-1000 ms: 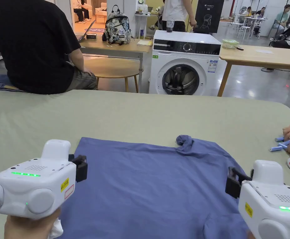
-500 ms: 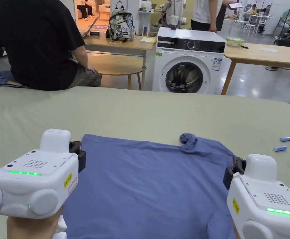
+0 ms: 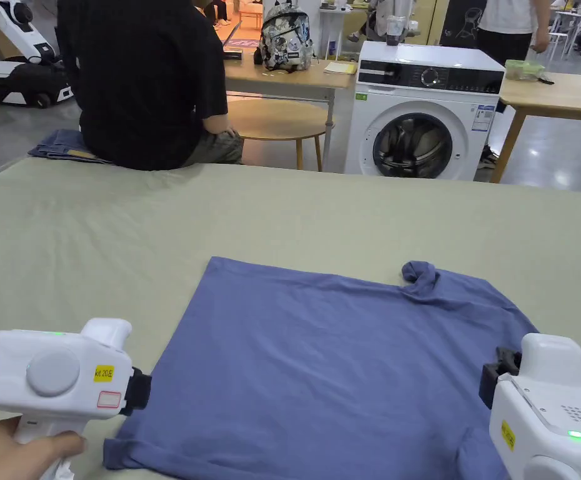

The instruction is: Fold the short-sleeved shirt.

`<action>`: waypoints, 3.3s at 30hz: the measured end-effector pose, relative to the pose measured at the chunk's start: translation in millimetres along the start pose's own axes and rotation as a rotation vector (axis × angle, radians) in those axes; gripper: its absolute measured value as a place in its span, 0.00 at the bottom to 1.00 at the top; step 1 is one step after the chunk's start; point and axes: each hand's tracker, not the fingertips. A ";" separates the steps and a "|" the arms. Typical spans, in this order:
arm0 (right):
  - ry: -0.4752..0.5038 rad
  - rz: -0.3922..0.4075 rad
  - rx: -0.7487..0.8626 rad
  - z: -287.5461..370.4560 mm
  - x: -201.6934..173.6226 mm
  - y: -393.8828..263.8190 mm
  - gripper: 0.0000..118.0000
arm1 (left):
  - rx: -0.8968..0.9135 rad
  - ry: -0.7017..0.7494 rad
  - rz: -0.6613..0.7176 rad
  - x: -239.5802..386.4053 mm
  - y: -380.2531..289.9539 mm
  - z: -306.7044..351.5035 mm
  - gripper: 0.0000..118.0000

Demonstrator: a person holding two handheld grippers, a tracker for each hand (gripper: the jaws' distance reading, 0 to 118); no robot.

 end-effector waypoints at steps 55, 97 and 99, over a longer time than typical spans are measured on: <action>0.017 0.033 -0.641 5.0 119.6 -79.4 0.05 | -0.063 0.054 -0.013 8.0 -41.1 -23.2 0.01; -0.079 0.050 -0.527 -212.2 112.7 9.0 0.57 | 0.032 0.056 0.039 8.0 158.9 -138.4 0.23; -0.078 0.036 -0.467 -201.0 108.6 17.7 0.57 | 0.073 0.046 0.045 8.9 159.3 -129.1 0.23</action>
